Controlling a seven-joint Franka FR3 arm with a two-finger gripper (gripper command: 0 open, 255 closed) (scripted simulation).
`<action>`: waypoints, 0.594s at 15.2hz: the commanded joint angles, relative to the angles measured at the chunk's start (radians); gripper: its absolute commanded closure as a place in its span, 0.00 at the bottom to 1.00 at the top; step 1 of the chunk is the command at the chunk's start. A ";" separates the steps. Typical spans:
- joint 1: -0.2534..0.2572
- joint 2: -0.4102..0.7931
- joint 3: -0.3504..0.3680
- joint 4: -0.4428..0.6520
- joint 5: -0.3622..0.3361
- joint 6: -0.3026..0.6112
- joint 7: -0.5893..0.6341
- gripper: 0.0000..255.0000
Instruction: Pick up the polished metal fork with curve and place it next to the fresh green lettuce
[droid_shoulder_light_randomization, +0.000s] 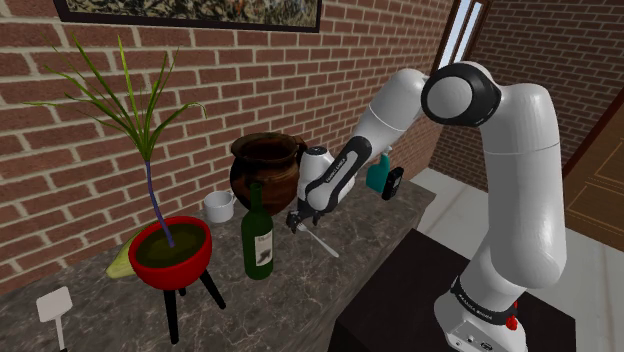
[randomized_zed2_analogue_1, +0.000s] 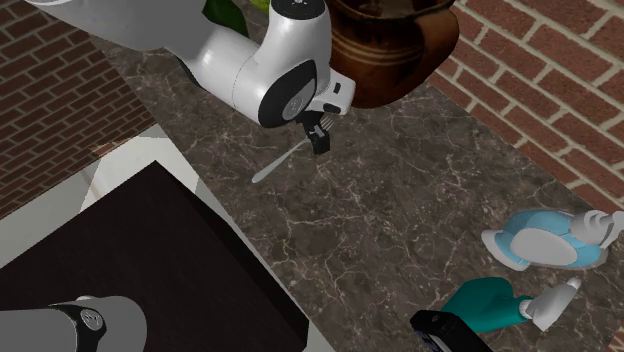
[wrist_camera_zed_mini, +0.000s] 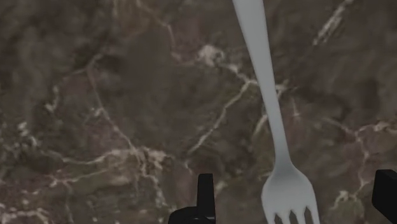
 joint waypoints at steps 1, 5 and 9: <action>0.000 0.000 0.000 0.000 0.000 0.000 0.000 0.00; 0.000 0.000 0.000 0.000 0.000 0.000 0.000 1.00; -0.002 -0.004 0.000 -0.011 0.000 0.007 -0.001 1.00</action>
